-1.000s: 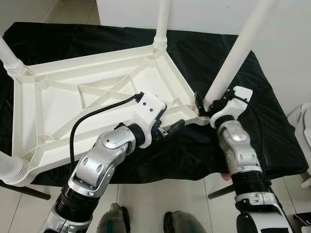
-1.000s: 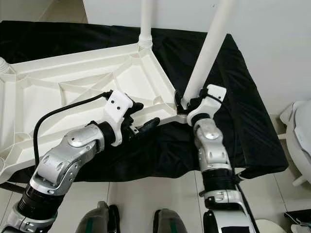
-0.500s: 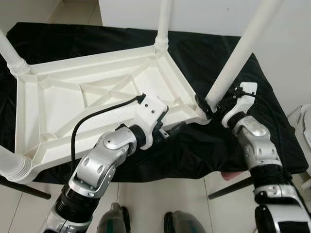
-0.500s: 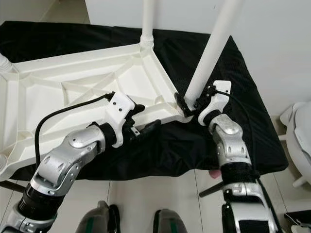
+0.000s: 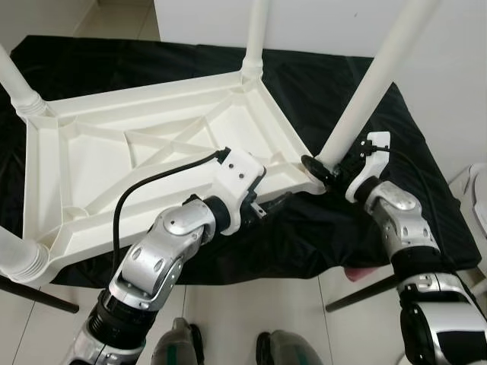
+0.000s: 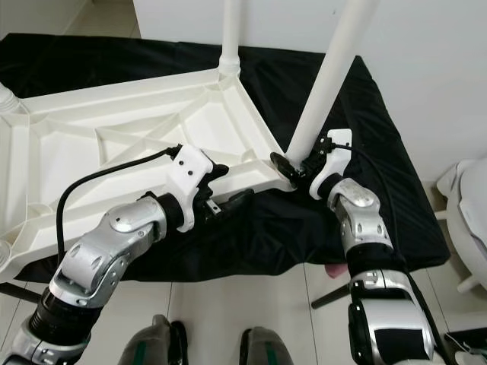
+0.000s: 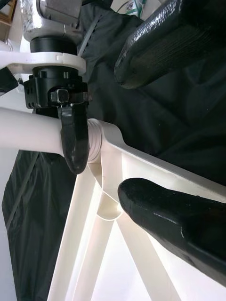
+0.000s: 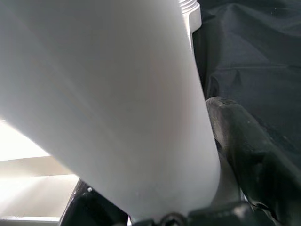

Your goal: Building children table

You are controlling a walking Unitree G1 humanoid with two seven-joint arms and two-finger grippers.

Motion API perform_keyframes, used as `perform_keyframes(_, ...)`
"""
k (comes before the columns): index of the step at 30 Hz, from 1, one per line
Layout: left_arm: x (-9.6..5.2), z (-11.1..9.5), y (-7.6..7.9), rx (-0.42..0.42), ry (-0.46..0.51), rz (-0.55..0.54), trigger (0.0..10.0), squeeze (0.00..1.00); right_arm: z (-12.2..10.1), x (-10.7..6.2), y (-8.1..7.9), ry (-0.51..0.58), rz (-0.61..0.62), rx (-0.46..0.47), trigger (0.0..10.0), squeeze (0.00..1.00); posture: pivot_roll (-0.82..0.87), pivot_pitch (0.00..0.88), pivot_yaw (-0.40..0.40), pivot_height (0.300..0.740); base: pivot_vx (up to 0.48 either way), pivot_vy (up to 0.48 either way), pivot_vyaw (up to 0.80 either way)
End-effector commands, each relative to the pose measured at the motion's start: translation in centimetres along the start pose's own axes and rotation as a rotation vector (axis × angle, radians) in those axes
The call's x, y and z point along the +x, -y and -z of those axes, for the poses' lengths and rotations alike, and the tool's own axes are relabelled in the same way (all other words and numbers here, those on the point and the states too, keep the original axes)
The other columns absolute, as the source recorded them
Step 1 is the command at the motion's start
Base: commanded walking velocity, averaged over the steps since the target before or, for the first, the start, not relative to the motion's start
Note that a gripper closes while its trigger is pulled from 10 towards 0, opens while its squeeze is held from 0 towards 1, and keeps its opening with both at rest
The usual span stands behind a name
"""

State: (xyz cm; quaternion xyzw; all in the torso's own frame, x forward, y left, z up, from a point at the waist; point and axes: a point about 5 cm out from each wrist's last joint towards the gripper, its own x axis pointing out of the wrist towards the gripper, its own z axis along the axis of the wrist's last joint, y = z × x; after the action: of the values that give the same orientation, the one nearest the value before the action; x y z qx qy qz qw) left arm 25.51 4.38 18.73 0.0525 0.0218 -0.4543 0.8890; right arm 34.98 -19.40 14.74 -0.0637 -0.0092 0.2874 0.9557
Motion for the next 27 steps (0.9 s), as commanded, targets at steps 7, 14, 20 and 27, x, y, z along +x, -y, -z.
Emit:
perform_keyframes(7, 0.1, -0.2, 0.3, 0.014, 0.011, 0.016, 10.0, 0.0, 0.3, 0.2, -0.3, -0.009, -0.033, 0.001, 0.0, 0.0, -0.13, 0.072, -0.019, 0.74, 0.0, 0.0, 0.0)
perform_keyframes(14, 0.1, -0.3, 0.2, 0.014, 0.014, 0.015, 10.0, 0.0, 1.3, 0.0, -0.4, -0.025, 0.038, 0.031, 4.0, 0.0, -0.13, 0.07, -0.018, 0.74, 0.0, 0.0, 0.0)
perform_keyframes(20, 0.1, -0.3, 0.3, 0.015, 0.016, 0.02, 10.0, 0.0, 1.9, 0.1, -0.3, -0.035, 0.149, 0.073, 10.0, 0.0, -0.13, 0.069, -0.02, 0.74, 0.0, 0.0, 0.0)
perform_keyframes(27, 0.1, -0.2, 0.5, 0.012, 0.015, 0.024, 10.0, 0.0, 1.8, 0.8, -1.8, -0.014, 0.251, 0.094, 10.0, 0.0, -0.13, 0.066, -0.024, 0.74, 0.0, 0.0, 0.0)
